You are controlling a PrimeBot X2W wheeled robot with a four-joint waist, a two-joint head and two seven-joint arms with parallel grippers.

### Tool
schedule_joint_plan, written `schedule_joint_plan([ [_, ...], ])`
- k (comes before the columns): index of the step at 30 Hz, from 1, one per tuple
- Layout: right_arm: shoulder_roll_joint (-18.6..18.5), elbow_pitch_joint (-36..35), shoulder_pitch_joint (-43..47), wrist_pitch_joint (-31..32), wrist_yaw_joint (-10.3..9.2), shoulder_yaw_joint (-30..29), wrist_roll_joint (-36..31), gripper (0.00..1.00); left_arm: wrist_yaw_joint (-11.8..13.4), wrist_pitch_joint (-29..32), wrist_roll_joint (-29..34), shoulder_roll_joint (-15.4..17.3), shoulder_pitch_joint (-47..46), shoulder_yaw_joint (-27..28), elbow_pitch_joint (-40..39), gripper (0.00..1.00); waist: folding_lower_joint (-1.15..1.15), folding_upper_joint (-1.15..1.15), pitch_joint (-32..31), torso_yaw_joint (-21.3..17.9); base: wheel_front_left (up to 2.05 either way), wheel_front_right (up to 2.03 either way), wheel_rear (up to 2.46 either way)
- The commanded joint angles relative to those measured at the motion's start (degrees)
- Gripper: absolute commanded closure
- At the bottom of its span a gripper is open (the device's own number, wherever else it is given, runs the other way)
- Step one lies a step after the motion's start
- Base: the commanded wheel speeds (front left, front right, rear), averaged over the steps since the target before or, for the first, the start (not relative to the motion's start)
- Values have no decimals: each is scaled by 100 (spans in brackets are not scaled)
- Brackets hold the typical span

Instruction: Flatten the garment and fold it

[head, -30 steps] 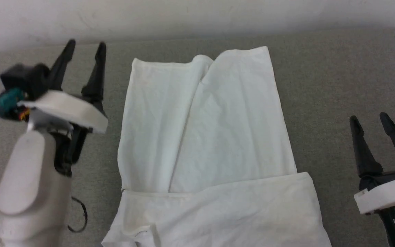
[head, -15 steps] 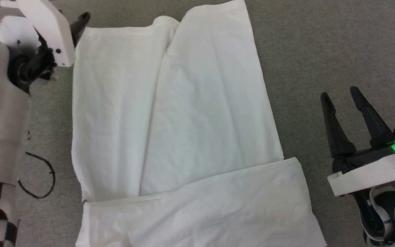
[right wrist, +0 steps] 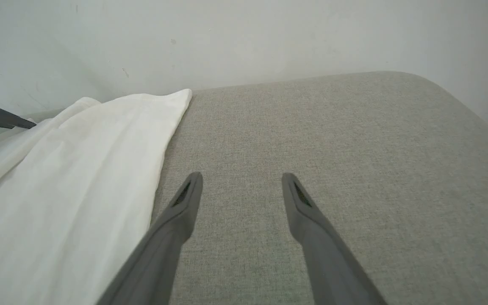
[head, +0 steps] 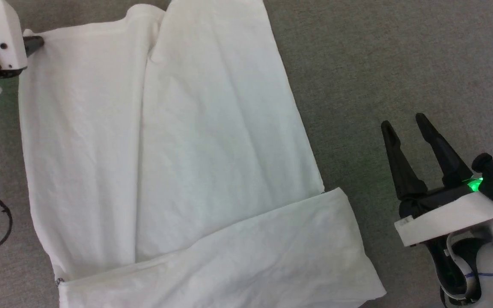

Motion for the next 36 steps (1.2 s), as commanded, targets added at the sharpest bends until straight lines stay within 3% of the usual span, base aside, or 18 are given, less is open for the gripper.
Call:
schedule_joint_plan([
  [1, -23, 11, -112, -12, -4, -10, 49, 0, 38, 438, 20, -175, 499, -207, 376, 100, 2, 0, 37, -39, 0, 0, 0],
  [5, -90, 57, -219, 62, -4, -30, 135, 0, 99, 780, -66, -277, 550, -238, 416, 100, 2, 0, -1, 9, 0, 0, 0],
  [12, -363, 599, -1171, 385, -4, 34, 707, 0, 43, -446, 21, -313, 624, -232, -73, 100, 2, 0, -144, 342, 0, 0, 0],
  [18, -681, 1976, -2726, 1098, -4, 333, 1421, 0, -36, -1919, 107, -381, 570, -294, -724, 100, 2, 0, -121, 891, 0, 0, 0],
  [22, -815, 2986, -3770, 1594, -4, 532, 1767, 0, -51, -2575, 145, -446, 497, -354, -1109, 100, 2, 0, 17, 1290, 0, 0, 0],
  [29, -1020, 4643, -5240, 2520, -4, 712, 1828, 0, -59, -3007, 67, -768, 366, -499, -1587, 100, 2, 0, 334, 1943, 0, 0, 0],
  [36, -1077, 5751, -6202, 2954, -4, 930, 1605, 0, -62, -3225, 14, -970, 201, -673, -1853, 100, 2, 0, 635, 2308, 0, 0, 0],
])
